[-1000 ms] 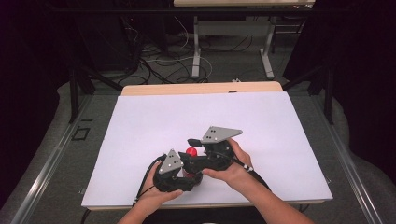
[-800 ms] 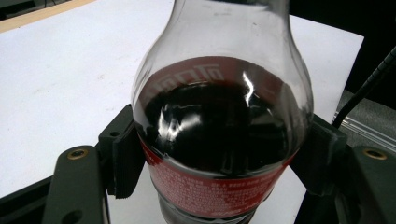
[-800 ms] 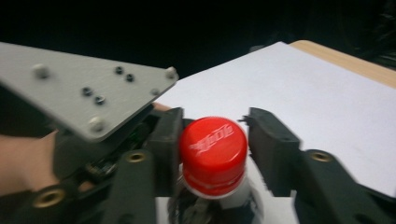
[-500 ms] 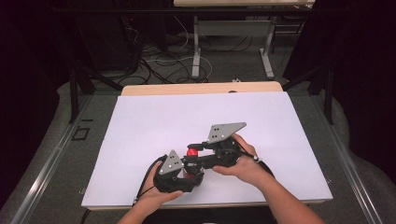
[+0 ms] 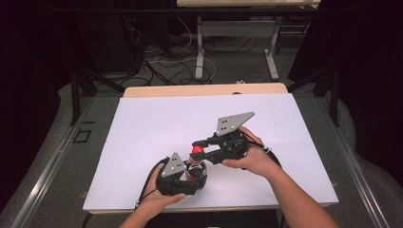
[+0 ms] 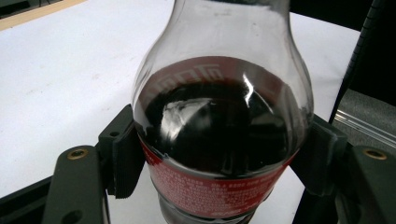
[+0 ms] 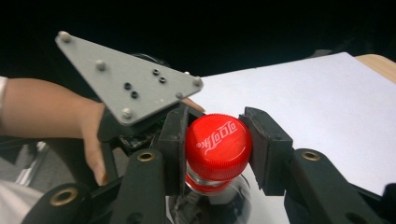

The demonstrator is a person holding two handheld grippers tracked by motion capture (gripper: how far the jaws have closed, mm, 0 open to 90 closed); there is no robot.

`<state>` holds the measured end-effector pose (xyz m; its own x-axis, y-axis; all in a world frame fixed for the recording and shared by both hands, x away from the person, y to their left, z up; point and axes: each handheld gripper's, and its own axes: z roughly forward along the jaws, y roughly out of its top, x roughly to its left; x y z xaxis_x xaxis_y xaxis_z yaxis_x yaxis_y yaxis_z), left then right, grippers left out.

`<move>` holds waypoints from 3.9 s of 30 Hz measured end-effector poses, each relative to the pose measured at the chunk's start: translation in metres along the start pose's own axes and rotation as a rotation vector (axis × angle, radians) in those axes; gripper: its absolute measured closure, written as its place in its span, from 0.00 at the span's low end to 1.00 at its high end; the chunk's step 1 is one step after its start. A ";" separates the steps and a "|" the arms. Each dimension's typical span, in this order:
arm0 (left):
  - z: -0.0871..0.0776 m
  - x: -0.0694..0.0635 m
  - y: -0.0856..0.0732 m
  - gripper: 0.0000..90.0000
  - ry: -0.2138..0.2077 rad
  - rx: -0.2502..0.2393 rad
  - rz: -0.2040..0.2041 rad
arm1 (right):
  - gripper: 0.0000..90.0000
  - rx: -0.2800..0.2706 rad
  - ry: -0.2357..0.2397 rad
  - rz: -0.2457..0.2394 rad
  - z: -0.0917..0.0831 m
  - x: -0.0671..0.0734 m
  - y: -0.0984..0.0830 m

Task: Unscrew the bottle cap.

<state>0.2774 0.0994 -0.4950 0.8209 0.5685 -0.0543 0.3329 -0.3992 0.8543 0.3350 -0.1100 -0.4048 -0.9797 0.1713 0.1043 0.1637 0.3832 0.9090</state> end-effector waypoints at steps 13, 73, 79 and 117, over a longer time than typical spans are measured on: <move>-0.002 0.012 -0.001 0.33 0.042 -0.008 -0.043 | 0.68 0.025 -0.058 0.012 0.001 0.004 -0.009; 0.110 0.121 0.094 0.33 0.219 -0.083 -0.159 | 0.68 0.056 -0.282 0.140 -0.019 -0.014 -0.080; 0.127 0.123 0.086 0.33 0.235 -0.068 -0.168 | 0.68 0.070 -0.283 0.157 -0.019 -0.016 -0.085; 0.144 0.109 0.049 0.31 0.209 -0.068 -0.150 | 0.68 0.097 -0.283 0.140 -0.007 -0.019 -0.092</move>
<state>0.4499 0.0381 -0.5335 0.6485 0.7569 -0.0811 0.4061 -0.2539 0.8779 0.3374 -0.1546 -0.4874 -0.8779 0.4688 0.0971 0.3185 0.4205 0.8496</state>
